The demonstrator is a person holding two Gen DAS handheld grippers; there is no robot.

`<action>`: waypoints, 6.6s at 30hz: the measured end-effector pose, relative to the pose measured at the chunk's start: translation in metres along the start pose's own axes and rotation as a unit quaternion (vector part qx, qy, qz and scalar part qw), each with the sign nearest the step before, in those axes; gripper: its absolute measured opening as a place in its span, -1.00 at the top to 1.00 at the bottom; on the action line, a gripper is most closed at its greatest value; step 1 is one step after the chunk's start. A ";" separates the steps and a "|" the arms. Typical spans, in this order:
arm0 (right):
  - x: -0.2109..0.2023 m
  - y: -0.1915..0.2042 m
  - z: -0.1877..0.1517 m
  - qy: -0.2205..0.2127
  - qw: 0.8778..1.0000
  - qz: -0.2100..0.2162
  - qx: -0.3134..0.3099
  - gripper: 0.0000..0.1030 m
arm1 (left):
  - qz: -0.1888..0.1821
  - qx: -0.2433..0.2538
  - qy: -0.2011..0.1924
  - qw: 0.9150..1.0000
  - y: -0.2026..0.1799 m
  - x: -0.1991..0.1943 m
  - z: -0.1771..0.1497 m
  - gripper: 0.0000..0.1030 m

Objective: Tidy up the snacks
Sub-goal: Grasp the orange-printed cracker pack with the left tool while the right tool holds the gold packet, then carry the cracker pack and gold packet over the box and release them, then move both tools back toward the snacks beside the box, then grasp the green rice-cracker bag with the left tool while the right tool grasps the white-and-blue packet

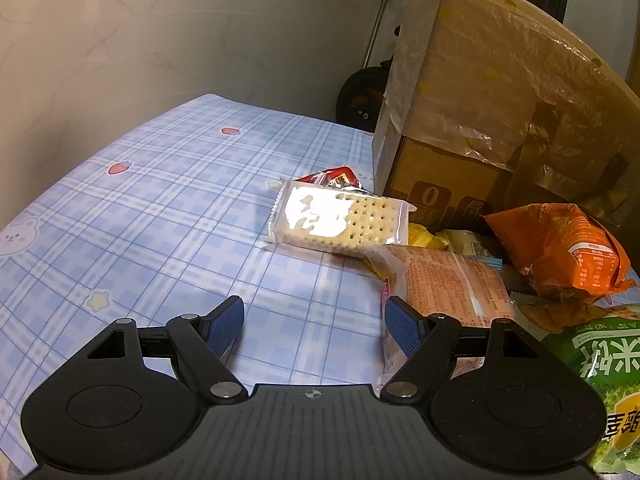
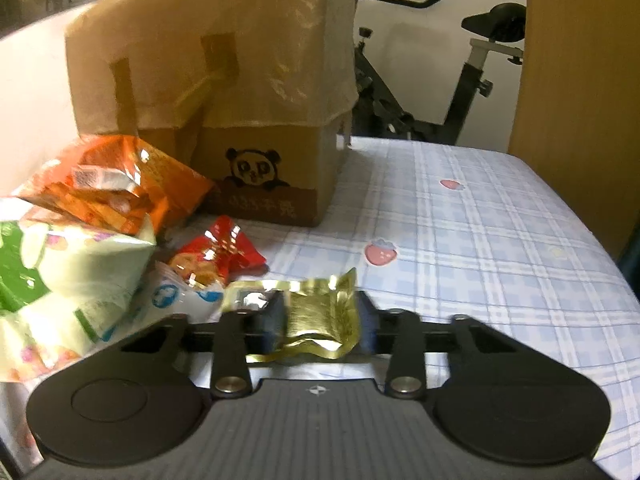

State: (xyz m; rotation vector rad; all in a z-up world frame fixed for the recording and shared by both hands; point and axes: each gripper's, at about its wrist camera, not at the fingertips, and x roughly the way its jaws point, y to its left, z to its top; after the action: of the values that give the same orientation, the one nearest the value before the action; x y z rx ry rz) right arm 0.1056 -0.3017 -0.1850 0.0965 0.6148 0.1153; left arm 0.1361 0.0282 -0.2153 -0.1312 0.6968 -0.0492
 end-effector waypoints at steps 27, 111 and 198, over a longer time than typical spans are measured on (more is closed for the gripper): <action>-0.007 -0.010 0.000 -0.021 0.999 0.012 0.047 0.97 | -0.101 0.067 0.037 0.992 -0.067 0.004 0.012 -0.62; 0.011 0.037 0.212 -0.139 0.990 0.034 0.023 0.82 | -0.113 0.158 -0.086 0.977 -0.149 0.023 0.227 -0.62; -0.044 0.049 0.012 0.016 0.993 0.035 0.109 0.06 | -0.169 0.093 0.047 0.980 -0.071 -0.053 0.001 -0.54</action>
State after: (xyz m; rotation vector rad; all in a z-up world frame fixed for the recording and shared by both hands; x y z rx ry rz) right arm 0.0731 -0.2598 -0.1447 0.3277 0.6543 0.1179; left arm 0.0960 -0.0374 -0.1709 -0.0667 0.7541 -0.4467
